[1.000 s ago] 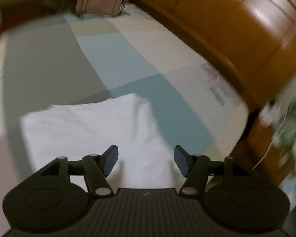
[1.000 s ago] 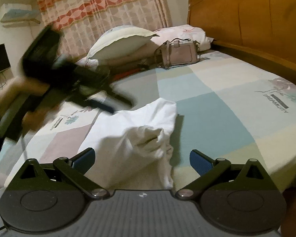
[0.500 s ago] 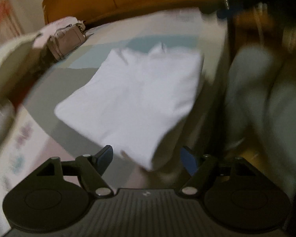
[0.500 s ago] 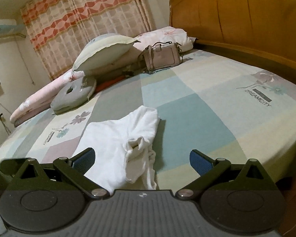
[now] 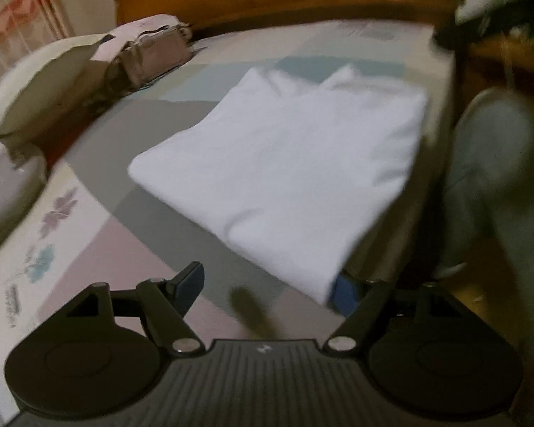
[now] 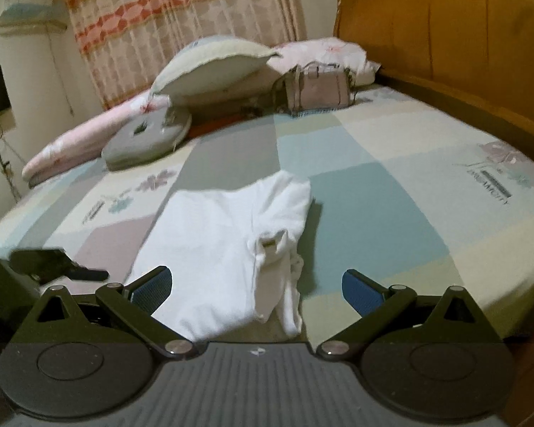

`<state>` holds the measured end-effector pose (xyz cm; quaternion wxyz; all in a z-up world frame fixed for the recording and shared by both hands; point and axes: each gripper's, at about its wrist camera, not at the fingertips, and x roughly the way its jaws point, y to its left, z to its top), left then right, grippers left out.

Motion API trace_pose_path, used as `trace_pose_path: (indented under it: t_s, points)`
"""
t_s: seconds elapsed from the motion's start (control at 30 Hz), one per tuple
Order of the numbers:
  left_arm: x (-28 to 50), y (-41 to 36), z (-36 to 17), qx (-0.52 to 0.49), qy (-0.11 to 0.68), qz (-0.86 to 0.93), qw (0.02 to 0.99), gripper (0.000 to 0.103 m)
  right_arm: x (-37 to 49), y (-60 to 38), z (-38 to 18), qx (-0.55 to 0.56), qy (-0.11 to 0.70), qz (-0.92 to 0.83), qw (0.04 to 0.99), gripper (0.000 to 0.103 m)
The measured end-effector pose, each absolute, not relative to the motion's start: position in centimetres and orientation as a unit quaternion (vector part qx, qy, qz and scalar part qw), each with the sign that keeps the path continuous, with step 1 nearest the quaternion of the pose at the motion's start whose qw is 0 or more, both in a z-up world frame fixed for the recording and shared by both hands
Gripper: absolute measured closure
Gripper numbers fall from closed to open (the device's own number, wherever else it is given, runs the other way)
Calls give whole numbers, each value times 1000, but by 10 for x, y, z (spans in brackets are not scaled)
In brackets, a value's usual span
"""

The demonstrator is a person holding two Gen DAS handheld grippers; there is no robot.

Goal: Fold clothes

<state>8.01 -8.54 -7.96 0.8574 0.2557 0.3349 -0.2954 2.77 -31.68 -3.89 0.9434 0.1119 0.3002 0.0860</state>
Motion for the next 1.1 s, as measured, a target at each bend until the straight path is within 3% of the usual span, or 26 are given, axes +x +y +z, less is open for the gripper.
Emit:
trace_pose_path:
  t_s: [0.07, 0.2, 0.3, 0.37, 0.4, 0.43, 0.63, 0.67, 0.73, 0.77, 0.9, 1.1]
  points:
    - [80, -75, -65, 228, 336, -318, 857, 27, 33, -315, -45, 111, 311, 96, 939, 1]
    - [96, -63, -35, 170, 322, -335, 869, 27, 46, -309, -56, 111, 329, 116, 931, 38]
    - [120, -74, -28, 138, 305, -339, 879, 26, 64, -302, -63, 117, 336, 130, 926, 52]
    - [140, -87, -35, 117, 303, -342, 882, 26, 73, -301, -69, 122, 345, 123, 922, 70]
    - [149, -93, -38, 107, 302, -343, 883, 26, 78, -302, -73, 124, 354, 117, 920, 93]
    - [159, -100, -41, 96, 301, -344, 884, 26, 82, -303, -77, 127, 362, 112, 917, 97]
    - [214, -111, -88, 53, 348, -303, 886, 31, 83, -324, -92, 161, 394, 95, 900, 98]
    - [216, -109, -89, 49, 348, -298, 887, 31, 81, -330, -93, 171, 398, 97, 896, 94]
    - [220, -104, -92, 41, 347, -290, 891, 31, 78, -336, -84, 172, 387, 95, 901, 64]
    - [222, -102, -94, 37, 347, -285, 893, 31, 82, -340, -78, 175, 376, 94, 905, 60]
    - [227, -91, -86, 13, 316, -309, 897, 31, 105, -355, -61, 180, 339, 89, 919, 59]
    - [255, -91, -108, 43, 347, -269, 897, 34, 181, -343, -71, 153, 345, 88, 922, 59]
